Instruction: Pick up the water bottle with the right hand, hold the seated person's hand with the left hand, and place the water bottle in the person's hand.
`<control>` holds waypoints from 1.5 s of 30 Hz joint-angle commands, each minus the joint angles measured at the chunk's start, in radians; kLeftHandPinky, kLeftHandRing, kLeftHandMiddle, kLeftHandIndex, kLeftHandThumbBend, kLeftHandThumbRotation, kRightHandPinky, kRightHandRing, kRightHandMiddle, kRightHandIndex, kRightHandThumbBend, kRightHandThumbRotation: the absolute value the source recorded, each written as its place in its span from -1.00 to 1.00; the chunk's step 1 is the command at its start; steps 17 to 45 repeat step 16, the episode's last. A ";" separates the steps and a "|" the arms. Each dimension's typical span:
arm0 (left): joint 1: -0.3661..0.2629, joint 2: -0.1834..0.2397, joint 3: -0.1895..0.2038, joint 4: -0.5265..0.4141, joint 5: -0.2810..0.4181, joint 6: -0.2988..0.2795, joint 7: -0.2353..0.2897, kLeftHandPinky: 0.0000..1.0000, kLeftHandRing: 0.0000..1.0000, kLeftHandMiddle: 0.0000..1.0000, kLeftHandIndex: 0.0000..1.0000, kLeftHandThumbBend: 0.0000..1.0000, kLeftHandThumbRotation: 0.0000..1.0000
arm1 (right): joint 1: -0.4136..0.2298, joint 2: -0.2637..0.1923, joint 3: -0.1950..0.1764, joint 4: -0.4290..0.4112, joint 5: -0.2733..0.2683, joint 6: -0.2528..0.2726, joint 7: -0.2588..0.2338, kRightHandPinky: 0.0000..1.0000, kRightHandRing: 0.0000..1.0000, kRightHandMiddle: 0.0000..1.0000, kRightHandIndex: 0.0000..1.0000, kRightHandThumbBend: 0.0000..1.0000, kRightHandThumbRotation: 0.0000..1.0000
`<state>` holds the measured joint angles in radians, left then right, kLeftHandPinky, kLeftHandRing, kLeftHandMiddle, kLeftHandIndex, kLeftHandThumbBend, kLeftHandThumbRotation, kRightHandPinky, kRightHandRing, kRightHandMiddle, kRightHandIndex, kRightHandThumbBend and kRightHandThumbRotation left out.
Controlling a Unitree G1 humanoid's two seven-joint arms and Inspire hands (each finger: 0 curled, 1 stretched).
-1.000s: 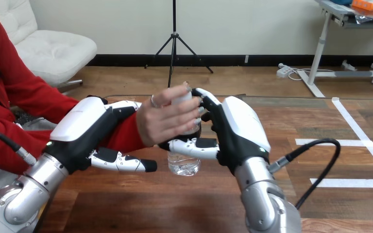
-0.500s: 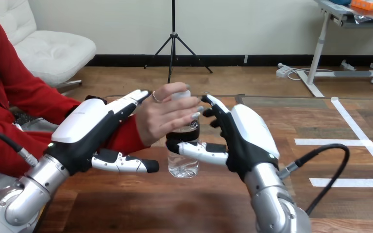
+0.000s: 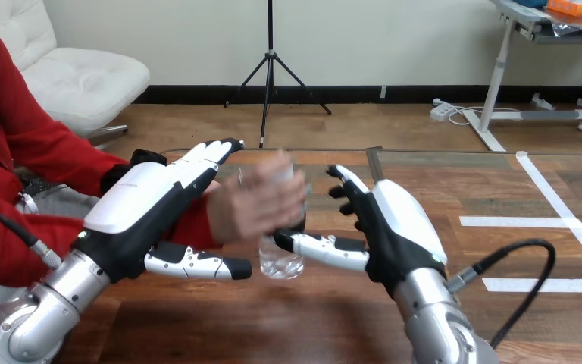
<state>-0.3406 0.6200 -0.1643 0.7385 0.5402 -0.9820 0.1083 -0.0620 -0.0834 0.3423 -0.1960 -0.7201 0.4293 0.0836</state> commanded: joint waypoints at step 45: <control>0.005 -0.071 0.020 0.073 -0.169 -0.170 0.000 1.00 1.00 1.00 1.00 1.00 0.47 | 0.082 -0.027 -0.079 -0.059 0.110 -0.174 -0.104 0.57 0.76 0.78 0.88 1.00 0.37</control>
